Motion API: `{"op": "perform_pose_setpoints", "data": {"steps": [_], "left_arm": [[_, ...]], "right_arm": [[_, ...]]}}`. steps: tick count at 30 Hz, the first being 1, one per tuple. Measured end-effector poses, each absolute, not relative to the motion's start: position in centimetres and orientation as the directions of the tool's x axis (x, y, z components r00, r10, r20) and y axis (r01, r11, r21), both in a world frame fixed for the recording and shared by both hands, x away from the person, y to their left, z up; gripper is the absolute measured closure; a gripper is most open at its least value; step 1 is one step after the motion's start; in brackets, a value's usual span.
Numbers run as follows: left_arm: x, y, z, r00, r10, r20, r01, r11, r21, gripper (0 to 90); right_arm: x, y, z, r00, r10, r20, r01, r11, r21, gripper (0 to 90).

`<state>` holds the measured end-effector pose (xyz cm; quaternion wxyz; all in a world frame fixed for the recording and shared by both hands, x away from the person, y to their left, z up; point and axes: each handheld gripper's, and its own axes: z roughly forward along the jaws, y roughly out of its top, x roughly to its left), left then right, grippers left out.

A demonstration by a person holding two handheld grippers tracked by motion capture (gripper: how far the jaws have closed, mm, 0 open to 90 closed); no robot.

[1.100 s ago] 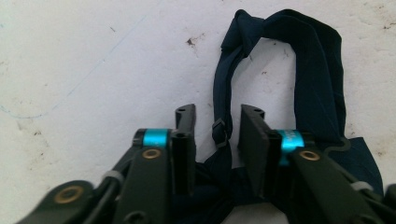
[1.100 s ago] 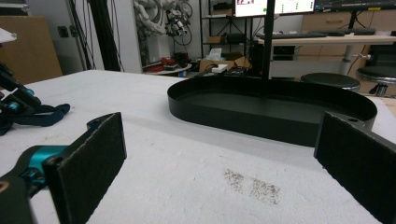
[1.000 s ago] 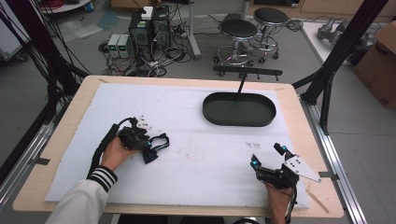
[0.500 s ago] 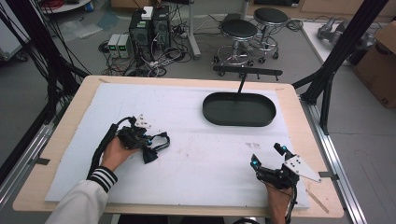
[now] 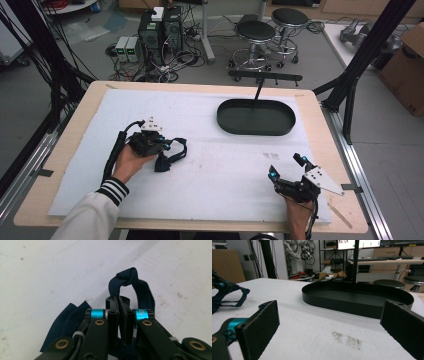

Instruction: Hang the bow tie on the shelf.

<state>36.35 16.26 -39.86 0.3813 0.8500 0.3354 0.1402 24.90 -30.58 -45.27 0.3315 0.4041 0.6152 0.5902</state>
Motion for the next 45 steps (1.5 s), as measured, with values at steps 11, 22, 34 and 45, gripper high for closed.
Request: {"op": "perform_pose_setpoints", "data": {"steps": [11,22,34,45], "left_arm": [[36.1,15.0,-38.4,0.757,0.65,-0.065,0.401,-0.384,0.832,86.2],[36.2,12.9,-37.9,0.771,0.633,-0.071,0.38,-0.367,0.849,86.2],[36.4,9.9,-37.4,0.793,0.604,-0.076,0.36,-0.364,0.859,86.2],[36.6,7.5,-36.0,0.811,0.582,-0.059,0.328,-0.369,0.87,86.2]], "right_arm": [[24.9,-30.6,-45.3,-0.455,0.887,0.07,0.105,-0.025,0.994,1.2],[24.9,-30.7,-45.3,-0.456,0.888,0.067,0.098,-0.024,0.995,1.2],[24.9,-30.7,-45.3,-0.456,0.887,0.073,0.099,-0.031,0.995,1.2],[24.9,-30.8,-45.3,-0.457,0.886,0.078,0.095,-0.038,0.995,1.2]]}}
